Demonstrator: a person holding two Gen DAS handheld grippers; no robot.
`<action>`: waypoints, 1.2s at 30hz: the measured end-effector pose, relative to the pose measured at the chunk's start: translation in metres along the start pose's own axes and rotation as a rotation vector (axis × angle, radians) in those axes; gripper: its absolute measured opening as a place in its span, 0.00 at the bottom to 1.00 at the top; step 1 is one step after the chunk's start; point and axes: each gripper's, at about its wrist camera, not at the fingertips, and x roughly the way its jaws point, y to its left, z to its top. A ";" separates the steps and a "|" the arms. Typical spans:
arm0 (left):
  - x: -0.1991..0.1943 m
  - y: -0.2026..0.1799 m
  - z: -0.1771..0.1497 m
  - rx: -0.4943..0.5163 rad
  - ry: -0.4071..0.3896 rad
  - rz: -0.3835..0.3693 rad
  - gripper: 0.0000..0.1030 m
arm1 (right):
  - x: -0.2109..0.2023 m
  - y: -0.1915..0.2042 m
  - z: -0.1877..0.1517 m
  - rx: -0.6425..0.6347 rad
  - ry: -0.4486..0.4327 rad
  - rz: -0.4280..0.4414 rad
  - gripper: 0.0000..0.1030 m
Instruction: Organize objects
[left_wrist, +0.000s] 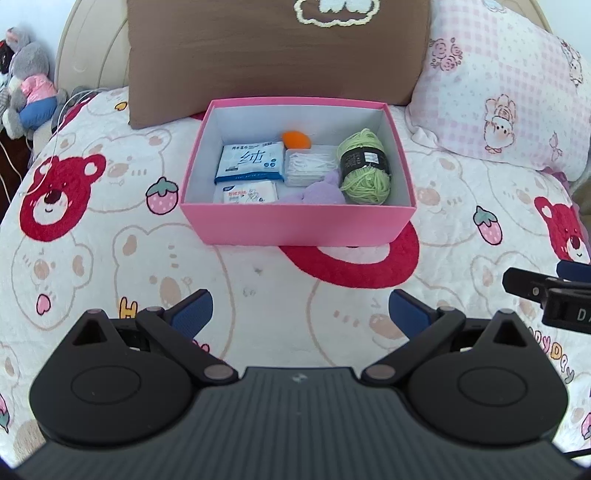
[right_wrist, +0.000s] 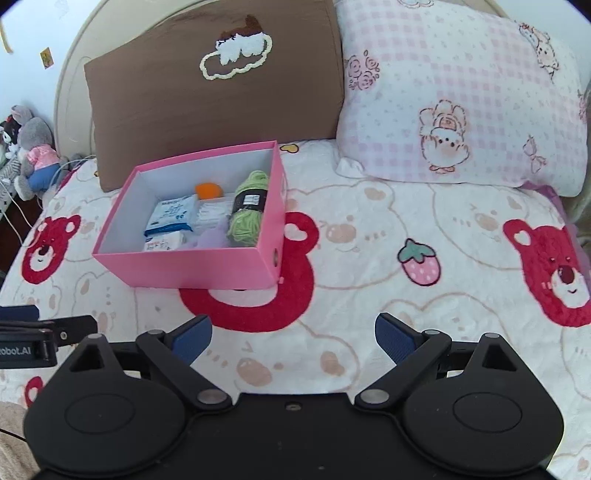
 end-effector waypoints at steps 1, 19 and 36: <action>0.000 -0.001 0.001 0.004 0.001 -0.001 1.00 | -0.001 -0.001 0.000 0.000 0.000 -0.001 0.94; 0.013 -0.007 0.002 0.001 0.048 -0.016 1.00 | -0.001 0.003 -0.002 -0.044 -0.003 0.031 0.94; 0.020 0.003 0.003 -0.021 0.072 0.007 1.00 | -0.001 -0.001 -0.003 -0.063 -0.005 -0.035 0.94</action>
